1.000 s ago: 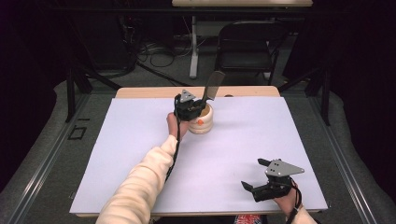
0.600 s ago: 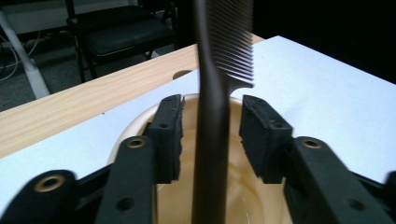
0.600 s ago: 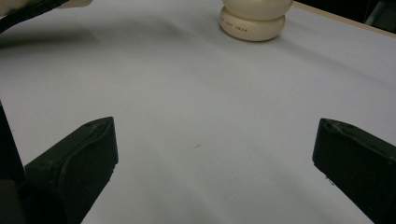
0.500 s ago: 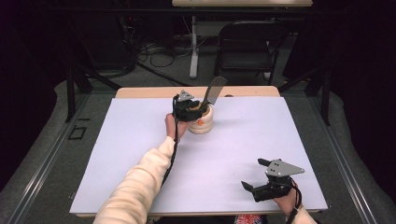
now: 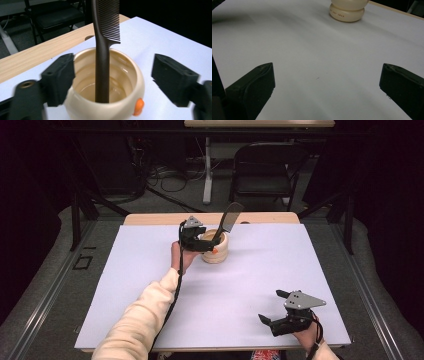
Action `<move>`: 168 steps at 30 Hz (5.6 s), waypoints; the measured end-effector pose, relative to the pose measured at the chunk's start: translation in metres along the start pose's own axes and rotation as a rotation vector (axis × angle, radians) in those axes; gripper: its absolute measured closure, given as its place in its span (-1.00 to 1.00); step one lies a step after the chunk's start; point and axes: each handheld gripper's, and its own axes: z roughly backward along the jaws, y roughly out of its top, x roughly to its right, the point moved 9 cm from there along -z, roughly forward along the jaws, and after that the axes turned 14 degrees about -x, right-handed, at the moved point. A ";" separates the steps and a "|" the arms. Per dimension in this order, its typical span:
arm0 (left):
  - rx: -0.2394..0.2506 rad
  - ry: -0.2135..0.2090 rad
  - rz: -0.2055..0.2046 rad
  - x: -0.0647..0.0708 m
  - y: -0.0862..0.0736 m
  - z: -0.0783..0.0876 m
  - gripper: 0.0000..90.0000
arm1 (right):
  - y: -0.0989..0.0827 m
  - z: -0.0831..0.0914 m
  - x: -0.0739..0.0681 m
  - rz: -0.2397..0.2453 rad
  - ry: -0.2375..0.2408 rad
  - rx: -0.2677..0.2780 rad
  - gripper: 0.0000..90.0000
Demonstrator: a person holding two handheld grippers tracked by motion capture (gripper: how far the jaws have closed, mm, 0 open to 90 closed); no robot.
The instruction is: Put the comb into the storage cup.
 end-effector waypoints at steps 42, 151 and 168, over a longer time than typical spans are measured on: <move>-0.059 0.093 -0.017 -0.006 -0.070 0.070 -1.00 | 0.000 -0.001 0.000 0.003 0.000 -0.006 -1.00; 0.017 0.243 0.002 0.031 -0.175 0.165 -1.00 | 0.002 -0.004 0.000 0.013 -0.003 -0.008 -1.00; 0.027 0.254 -0.006 0.038 -0.187 0.172 -1.00 | 0.002 -0.004 -0.001 0.012 -0.002 -0.007 -1.00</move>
